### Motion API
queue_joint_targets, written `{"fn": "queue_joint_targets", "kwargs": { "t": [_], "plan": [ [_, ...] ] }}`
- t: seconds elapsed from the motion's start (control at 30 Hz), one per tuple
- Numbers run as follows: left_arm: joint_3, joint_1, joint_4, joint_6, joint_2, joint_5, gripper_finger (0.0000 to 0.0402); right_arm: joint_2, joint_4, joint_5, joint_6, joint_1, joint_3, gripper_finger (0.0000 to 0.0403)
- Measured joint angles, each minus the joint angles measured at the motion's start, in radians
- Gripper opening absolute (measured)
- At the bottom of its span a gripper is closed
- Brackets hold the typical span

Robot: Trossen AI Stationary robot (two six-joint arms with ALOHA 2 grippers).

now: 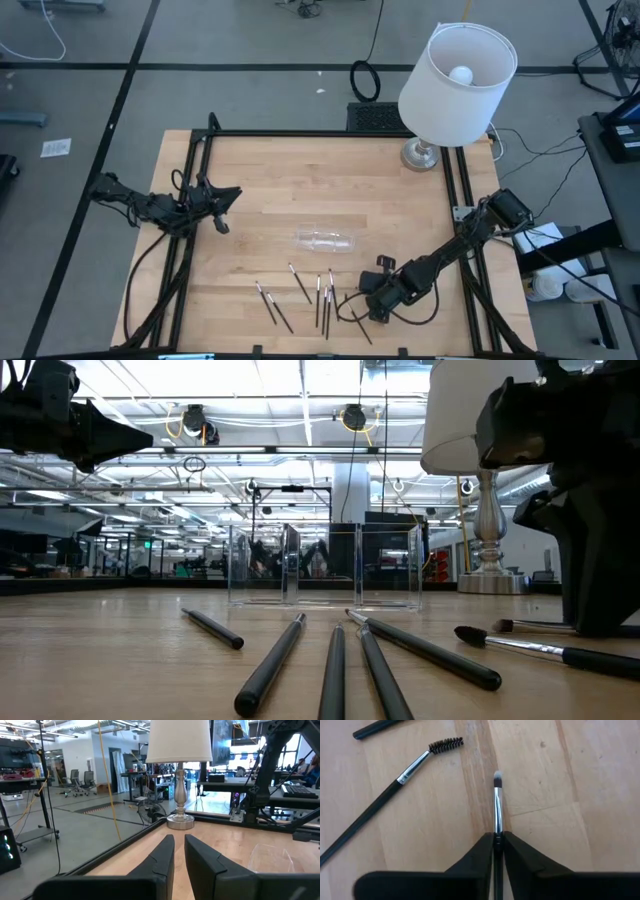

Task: Pick & Place Makeup Supplies
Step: Put the makeup brush into the transparent organizer

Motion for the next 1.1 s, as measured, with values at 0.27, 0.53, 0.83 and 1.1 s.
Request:
{"fn": "queue_joint_targets", "kwargs": {
  "t": [0.27,0.53,0.83,1.1],
  "plan": [
    [0.0,0.0,0.0,0.0,0.0,0.0,0.0051,-0.001,0.018,-0.031,0.004,-0.022,0.0,0.0092],
    [0.0,0.0,0.0,0.0,0.0,0.0,0.0051,0.002,0.038,-0.052,-0.025,-0.036,0.026,0.0114],
    [0.0,0.0,0.0,0.0,0.0,0.0,0.0051,0.001,0.045,0.0,-0.106,-0.07,0.074,0.0116],
    [0.0,0.0,0.0,0.004,0.0,0.0,0.0051,0.001,0.06,-0.023,-0.142,-0.092,0.074,0.0116]
  ]
}}
